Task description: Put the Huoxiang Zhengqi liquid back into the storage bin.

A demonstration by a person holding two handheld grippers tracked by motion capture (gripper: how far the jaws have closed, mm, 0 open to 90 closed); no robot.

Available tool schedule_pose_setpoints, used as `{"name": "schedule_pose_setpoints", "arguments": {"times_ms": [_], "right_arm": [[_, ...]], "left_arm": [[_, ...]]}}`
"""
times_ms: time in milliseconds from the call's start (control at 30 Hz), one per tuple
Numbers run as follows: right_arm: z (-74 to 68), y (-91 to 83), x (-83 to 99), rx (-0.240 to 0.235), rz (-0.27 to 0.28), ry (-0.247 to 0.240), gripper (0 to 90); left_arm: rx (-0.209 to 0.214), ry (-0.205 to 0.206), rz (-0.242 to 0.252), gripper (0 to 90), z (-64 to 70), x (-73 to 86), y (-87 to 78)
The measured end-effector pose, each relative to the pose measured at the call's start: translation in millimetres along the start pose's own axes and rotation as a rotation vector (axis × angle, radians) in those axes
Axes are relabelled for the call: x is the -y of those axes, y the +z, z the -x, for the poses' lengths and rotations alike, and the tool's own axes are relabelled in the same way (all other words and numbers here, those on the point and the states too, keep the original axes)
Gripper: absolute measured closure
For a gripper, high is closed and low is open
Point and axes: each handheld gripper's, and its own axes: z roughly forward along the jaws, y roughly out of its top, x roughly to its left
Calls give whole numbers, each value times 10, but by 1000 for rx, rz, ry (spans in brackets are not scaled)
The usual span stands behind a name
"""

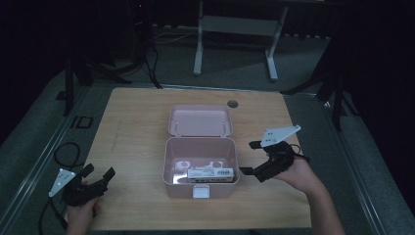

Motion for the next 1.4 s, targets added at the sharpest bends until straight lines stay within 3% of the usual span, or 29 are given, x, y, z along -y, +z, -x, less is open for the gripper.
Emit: {"name": "schedule_pose_setpoints", "arguments": {"times_ms": [333, 500, 533, 600, 767, 867, 967, 1200, 1400], "right_arm": [[105, -23, 552, 189, 27, 187, 123], [160, -13, 839, 236, 37, 275, 117], [160, -13, 839, 236, 37, 275, 117], [191, 18, 1017, 303, 27, 317, 110], [228, 41, 1286, 468, 86, 386, 110], [242, 48, 1402, 536, 100, 428, 110], [234, 88, 1508, 596, 79, 453, 109], [199, 156, 1688, 706, 56, 524, 110], [173, 155, 1796, 757, 58, 622, 110]], "left_arm": [[1, 4, -7, 60, 9, 3, 8], [0, 5, -7, 60, 12, 4, 9], [0, 5, -7, 60, 12, 4, 9], [-2, 6, -8, 60, 14, 5, 12], [-2, 11, -9, 60, 27, 5, 18], [-3, 11, -7, 60, 24, 5, 13], [-3, 9, -8, 60, 24, 5, 18], [-3, 9, -9, 60, 26, 6, 16], [-3, 10, -11, 60, 28, 6, 15]]}}
